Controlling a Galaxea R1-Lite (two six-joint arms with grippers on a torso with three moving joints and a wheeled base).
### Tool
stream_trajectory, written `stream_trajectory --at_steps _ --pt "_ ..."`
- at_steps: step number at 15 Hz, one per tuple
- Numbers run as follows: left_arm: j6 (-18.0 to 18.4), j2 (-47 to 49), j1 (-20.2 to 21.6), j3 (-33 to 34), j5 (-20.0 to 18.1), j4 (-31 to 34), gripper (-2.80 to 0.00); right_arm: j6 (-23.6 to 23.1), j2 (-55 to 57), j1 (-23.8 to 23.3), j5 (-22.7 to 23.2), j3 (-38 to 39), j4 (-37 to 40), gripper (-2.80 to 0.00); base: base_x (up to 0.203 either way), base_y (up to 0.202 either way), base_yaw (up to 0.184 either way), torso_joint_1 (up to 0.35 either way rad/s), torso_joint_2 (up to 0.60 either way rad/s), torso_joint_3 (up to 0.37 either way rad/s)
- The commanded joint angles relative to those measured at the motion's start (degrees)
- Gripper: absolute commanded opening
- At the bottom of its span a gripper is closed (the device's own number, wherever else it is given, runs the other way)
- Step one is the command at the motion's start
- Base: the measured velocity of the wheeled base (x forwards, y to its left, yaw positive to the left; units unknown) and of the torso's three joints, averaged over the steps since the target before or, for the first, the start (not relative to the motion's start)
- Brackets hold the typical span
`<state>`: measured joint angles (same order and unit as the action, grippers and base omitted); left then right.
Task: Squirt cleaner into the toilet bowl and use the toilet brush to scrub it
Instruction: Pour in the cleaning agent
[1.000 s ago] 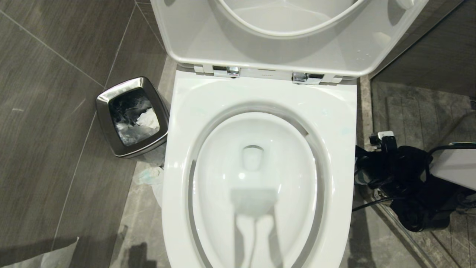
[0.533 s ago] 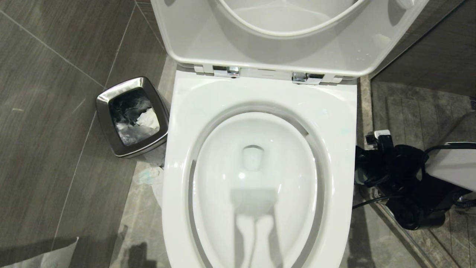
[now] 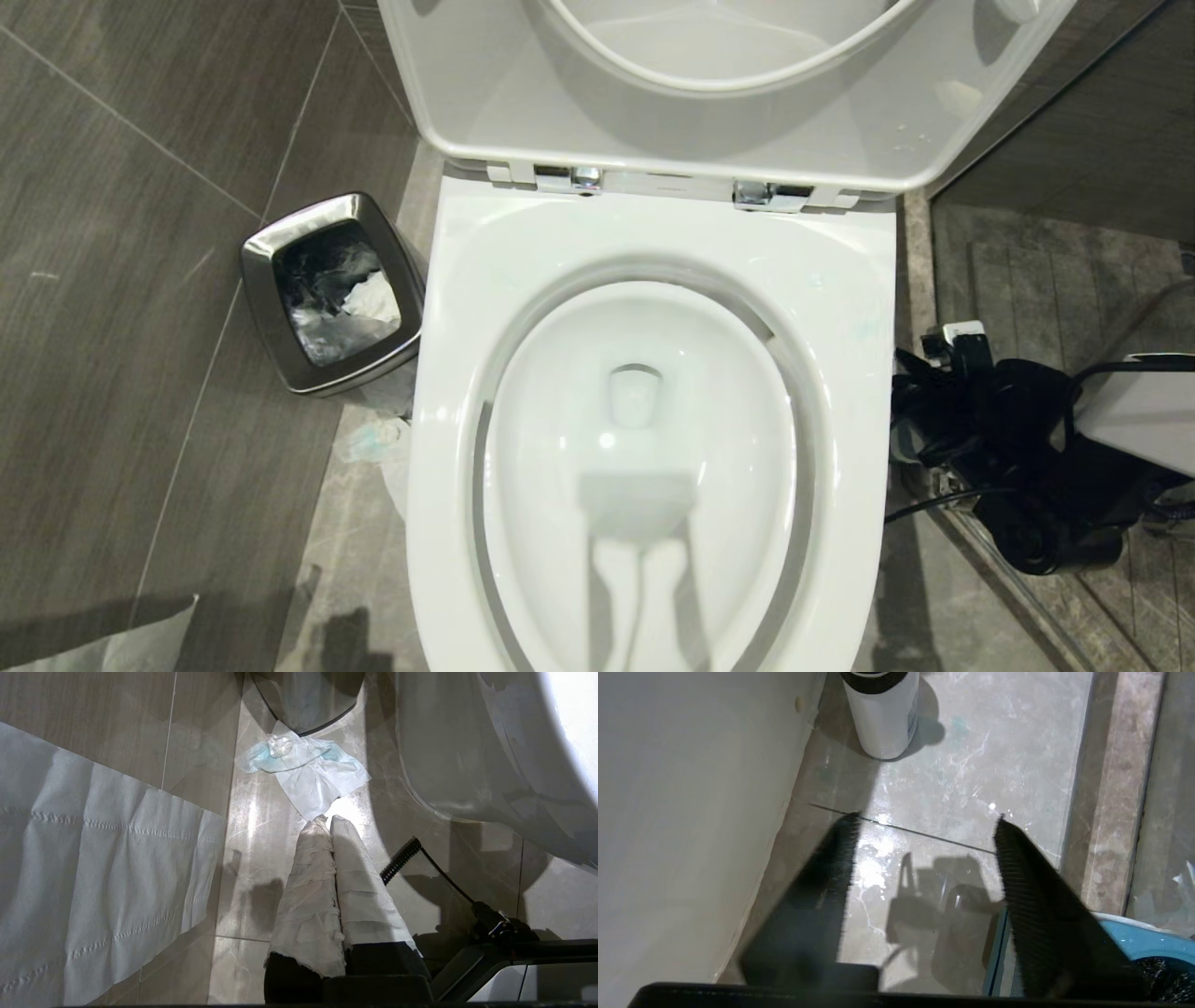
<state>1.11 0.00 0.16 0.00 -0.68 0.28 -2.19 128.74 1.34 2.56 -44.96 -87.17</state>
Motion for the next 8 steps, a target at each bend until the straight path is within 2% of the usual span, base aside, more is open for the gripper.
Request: stream_trajectory --at_steps 1,8 --pt "0.0 0.1 0.0 0.1 0.0 0.0 -2.8 0.1 0.1 -0.1 0.1 -0.5 -0.5 0.0 0.0 0.0 0.0 0.0 0.0 0.0" --pt "0.0 0.1 0.0 0.1 0.0 0.0 -2.8 -0.7 8.0 0.0 0.3 -14.1 -0.5 0.0 0.0 0.0 0.0 0.0 0.0 0.0"
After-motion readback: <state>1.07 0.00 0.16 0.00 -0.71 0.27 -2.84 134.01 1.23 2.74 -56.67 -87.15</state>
